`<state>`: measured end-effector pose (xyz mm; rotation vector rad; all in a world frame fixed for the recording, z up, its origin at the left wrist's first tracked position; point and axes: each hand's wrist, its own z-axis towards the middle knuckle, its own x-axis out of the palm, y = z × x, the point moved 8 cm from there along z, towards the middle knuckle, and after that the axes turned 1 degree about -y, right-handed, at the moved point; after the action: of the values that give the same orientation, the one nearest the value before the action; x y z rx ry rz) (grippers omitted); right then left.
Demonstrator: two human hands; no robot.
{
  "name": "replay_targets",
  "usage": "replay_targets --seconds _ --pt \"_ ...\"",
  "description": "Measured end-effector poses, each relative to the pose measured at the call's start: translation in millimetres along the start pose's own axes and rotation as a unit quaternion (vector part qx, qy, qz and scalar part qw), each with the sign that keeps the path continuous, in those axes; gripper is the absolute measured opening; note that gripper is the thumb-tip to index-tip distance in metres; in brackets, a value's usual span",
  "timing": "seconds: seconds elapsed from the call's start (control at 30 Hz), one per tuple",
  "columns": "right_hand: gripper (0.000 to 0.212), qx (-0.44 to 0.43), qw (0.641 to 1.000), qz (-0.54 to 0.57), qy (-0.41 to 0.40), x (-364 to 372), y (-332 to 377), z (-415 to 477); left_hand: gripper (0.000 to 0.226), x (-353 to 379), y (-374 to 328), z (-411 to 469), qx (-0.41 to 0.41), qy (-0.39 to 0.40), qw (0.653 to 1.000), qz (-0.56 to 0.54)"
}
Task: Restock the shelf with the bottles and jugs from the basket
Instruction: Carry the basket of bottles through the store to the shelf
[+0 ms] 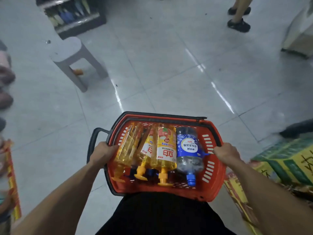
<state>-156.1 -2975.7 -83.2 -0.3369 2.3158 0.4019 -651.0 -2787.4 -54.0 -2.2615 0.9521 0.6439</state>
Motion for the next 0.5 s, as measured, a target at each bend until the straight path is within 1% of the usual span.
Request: replay_targets --seconds 0.1,0.2,0.33,0.5 --pt "0.038 -0.020 0.999 -0.045 -0.010 -29.2 80.1 50.4 0.044 -14.6 -42.0 58.3 -0.013 0.002 1.000 -0.027" --pt "0.041 -0.015 0.998 -0.059 -0.012 -62.6 153.8 92.5 0.039 -36.9 -95.3 107.6 -0.019 0.006 0.999 -0.041" --pt "0.040 -0.044 0.995 -0.089 -0.008 -103.4 249.2 137.4 0.037 -57.7 -159.4 162.1 -0.026 0.010 0.998 -0.064" --pt "0.037 -0.067 0.993 -0.097 0.003 -149.7 336.4 201.4 0.040 -80.9 -241.8 216.9 -0.043 0.006 0.996 -0.076"
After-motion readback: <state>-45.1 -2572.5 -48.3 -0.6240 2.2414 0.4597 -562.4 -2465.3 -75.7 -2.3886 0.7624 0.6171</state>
